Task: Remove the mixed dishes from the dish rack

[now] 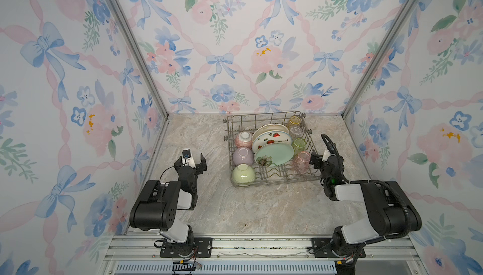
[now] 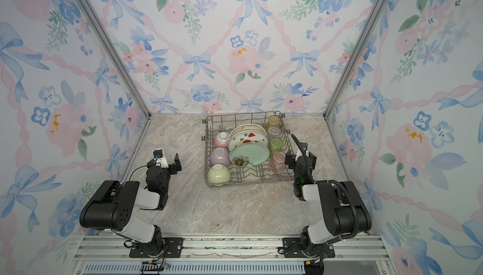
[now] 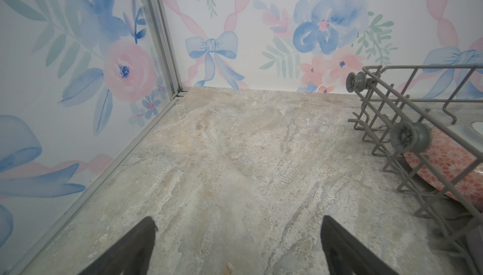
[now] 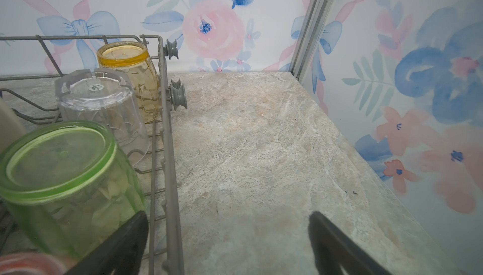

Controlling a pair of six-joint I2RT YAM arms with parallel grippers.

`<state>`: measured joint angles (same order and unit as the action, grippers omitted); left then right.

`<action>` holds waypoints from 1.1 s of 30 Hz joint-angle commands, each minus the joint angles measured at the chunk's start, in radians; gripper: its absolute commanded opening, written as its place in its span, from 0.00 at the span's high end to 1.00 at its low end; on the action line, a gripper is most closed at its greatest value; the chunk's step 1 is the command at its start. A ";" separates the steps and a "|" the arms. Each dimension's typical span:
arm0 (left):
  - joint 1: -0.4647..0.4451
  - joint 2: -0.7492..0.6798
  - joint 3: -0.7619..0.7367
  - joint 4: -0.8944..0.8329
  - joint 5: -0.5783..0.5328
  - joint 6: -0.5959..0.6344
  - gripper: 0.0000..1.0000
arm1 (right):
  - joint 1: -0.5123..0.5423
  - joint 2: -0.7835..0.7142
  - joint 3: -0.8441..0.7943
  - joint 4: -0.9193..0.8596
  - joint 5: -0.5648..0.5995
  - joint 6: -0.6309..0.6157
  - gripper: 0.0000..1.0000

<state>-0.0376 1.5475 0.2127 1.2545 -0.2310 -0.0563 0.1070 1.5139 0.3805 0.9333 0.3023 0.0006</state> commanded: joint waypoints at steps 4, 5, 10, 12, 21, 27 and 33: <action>-0.002 -0.096 -0.007 -0.065 -0.101 -0.032 0.02 | 0.064 -0.072 0.028 -0.119 0.103 -0.057 0.03; -0.004 -0.128 -0.007 -0.095 -0.130 -0.041 0.02 | 0.087 -0.091 0.028 -0.132 0.132 -0.075 0.03; -0.082 -0.235 -0.008 -0.147 -0.283 0.002 0.02 | 0.197 -0.205 0.052 -0.195 0.258 -0.138 0.03; -0.130 -0.273 -0.004 -0.150 -0.341 0.021 0.02 | 0.200 -0.292 0.110 -0.380 0.211 -0.084 0.03; -0.341 -0.406 0.117 -0.452 -0.498 0.072 0.02 | 0.234 -0.451 0.330 -0.894 0.043 -0.018 0.03; -0.530 -0.472 0.183 -0.677 -0.600 0.025 0.02 | 0.342 -0.408 0.438 -1.091 -0.041 0.002 0.03; -0.672 -0.505 0.242 -0.922 -0.621 -0.107 0.02 | 0.386 -0.342 0.515 -1.155 -0.167 0.030 0.03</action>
<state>-0.6662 1.0615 0.4152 0.5163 -0.8085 -0.0772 0.4767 1.1446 0.8417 -0.1307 0.2073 0.0059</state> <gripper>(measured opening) 0.980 0.970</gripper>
